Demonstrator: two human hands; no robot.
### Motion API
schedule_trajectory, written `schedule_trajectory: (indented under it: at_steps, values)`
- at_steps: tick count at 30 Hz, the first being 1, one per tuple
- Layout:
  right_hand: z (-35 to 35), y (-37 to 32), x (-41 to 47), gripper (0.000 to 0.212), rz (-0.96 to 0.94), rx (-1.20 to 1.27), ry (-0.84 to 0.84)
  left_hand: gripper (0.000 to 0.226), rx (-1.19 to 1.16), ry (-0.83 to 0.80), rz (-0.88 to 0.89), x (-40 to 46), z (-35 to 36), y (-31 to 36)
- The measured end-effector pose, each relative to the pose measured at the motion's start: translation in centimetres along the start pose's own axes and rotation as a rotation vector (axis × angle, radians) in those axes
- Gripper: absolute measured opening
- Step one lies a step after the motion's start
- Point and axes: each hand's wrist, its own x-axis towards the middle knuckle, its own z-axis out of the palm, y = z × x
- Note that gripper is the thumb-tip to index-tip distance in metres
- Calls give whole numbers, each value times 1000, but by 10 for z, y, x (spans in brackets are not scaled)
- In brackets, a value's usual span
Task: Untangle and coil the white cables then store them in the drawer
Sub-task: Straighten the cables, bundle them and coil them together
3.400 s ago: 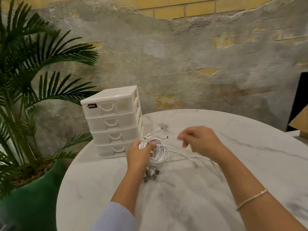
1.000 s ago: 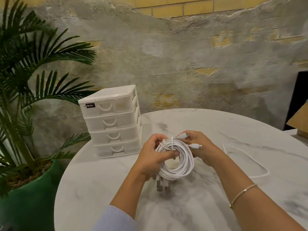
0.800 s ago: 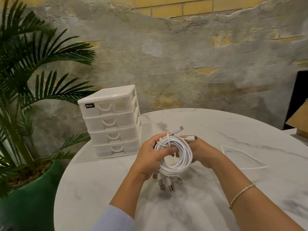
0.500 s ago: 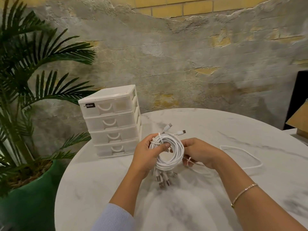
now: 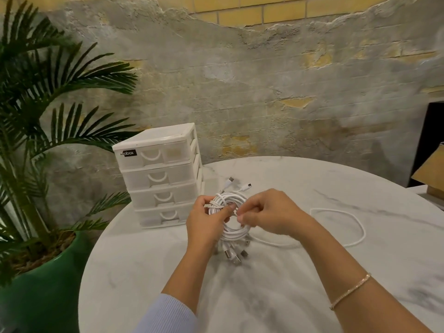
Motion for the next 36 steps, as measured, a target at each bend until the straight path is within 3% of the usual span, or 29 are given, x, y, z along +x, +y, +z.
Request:
schedule_trajectory:
  at_steps: [2,5,12,15,19,23,25,30,36]
  values:
    - [11,1,4,14,15,-218,20,32,-96,-24,-51,-1,1,2]
    - [15,-3,4,16,69,-348,115,36,-286,-83,-174,-2,2,5]
    - [17,-5,4,11,-38,-280,317,36,-544,-275,-314,1,-2,10]
    - [15,-1,5,9,-44,-152,296,21,-561,-327,-337,1,-5,11]
    - [15,-1,6,6,-80,-240,221,42,-571,-368,-354,-2,-4,14]
    - [15,-4,6,20,-61,-242,188,45,-539,-400,-360,1,-1,11]
    - [11,-3,6,20,-7,-167,154,36,-536,-402,-367,3,0,9]
    - [4,-1,4,23,117,133,4,9,-534,-334,-344,4,-1,10]
    - [-3,-1,5,23,142,251,-8,16,-346,-236,-151,9,-6,9]
